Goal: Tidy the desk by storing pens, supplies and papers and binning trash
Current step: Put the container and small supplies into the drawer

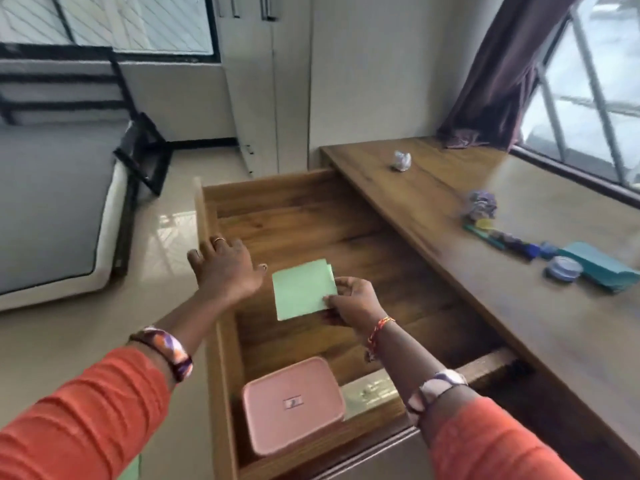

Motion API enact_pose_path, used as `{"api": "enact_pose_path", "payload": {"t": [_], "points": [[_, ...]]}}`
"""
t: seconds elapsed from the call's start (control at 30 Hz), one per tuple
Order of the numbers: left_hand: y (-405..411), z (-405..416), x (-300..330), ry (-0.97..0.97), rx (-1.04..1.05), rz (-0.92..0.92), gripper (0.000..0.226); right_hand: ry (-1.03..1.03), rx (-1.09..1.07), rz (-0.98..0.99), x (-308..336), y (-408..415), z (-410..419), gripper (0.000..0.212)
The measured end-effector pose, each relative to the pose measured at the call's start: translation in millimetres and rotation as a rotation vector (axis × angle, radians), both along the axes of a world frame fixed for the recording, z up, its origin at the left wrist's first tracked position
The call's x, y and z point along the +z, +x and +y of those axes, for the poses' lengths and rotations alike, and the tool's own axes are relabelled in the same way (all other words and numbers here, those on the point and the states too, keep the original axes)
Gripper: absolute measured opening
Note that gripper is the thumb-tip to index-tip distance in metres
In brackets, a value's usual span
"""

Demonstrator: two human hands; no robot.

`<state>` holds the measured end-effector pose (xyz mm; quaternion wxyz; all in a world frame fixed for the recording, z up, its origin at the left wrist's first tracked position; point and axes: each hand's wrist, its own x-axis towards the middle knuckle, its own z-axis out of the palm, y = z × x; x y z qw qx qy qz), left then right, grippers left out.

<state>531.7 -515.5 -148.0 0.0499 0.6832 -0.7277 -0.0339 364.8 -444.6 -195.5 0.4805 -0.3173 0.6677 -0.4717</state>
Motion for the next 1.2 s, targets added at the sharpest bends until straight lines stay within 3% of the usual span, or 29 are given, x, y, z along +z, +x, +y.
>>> {"api": "enact_pose_path", "payload": {"t": [0.07, 0.17, 0.37, 0.5, 0.67, 0.77, 0.87, 1.0, 1.2], "points": [[19, 2, -18, 0.095, 0.036, -0.033, 0.065, 0.110, 0.067, 0.080, -17, 18, -1, 0.048], [29, 4, -33, 0.143, 0.042, 0.093, 0.053, 0.200, 0.189, 0.139, -27, 33, 0, 0.046], [29, 3, -34, 0.124, 0.052, 0.191, 0.046, 0.243, 0.340, 0.354, -33, 33, 0, 0.006], [30, 4, -36, 0.110, 0.055, 0.228, 0.042, 0.245, 0.348, 0.596, -41, 27, -5, 0.021], [29, 1, -38, 0.100, 0.045, 0.199, 0.037, 0.242, 0.383, 0.604, -47, 23, -6, 0.008], [29, 1, -39, 0.107, 0.047, 0.191, 0.035, 0.265, 0.415, 0.509, -49, 20, -5, 0.021], [30, 1, -40, 0.114, 0.048, 0.183, 0.033, 0.285, 0.437, 0.459, -48, 18, -4, 0.019], [29, 2, -42, 0.071, 0.040, 0.135, 0.028, 0.258, 0.552, 0.491, -46, 18, -2, 0.074], [30, 2, -47, -0.076, -0.079, 0.003, 0.028, 0.272, 0.694, 0.475, -51, 19, 1, 0.058]]}}
